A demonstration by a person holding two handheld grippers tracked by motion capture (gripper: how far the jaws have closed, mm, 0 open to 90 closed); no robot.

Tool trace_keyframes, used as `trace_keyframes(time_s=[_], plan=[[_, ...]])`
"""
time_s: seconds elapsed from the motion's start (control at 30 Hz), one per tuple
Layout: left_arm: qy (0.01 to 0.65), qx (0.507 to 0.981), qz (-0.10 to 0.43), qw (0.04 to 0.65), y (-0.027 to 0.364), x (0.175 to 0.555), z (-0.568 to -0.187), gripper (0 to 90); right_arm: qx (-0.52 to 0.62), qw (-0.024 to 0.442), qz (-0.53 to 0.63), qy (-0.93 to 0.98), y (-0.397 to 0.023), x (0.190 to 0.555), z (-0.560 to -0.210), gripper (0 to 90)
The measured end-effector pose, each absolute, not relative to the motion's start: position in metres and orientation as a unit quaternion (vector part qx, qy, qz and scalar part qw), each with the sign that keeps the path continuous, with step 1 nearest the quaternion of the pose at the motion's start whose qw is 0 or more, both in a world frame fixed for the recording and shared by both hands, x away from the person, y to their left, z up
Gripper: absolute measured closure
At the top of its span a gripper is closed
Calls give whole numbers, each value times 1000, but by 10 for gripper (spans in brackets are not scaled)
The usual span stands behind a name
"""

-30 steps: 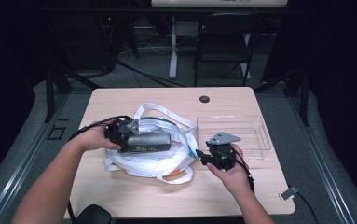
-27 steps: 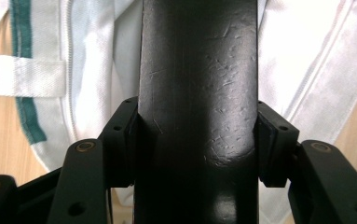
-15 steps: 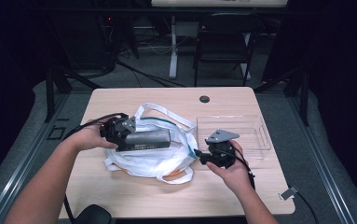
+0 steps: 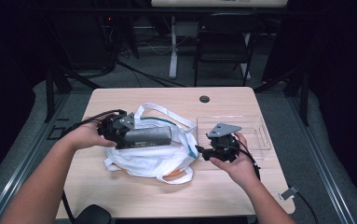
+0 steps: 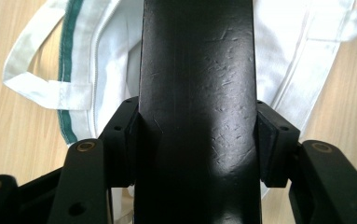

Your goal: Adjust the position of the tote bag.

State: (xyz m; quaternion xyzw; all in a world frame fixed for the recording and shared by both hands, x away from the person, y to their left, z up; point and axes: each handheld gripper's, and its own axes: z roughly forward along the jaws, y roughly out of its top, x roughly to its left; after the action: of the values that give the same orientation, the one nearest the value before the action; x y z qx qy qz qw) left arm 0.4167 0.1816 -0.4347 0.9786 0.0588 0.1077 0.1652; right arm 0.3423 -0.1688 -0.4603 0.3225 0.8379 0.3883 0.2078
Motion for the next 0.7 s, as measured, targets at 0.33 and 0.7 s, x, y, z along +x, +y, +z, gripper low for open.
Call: trace_keyframes(time_s=[0.33, 0.7], plan=[[62, 974, 108, 191, 177, 417, -428, 434, 310, 181, 377, 854, -170, 357, -442, 395], [52, 971, 114, 203, 165, 420, -416, 434, 272, 199, 340, 878, -161, 369, -427, 364]])
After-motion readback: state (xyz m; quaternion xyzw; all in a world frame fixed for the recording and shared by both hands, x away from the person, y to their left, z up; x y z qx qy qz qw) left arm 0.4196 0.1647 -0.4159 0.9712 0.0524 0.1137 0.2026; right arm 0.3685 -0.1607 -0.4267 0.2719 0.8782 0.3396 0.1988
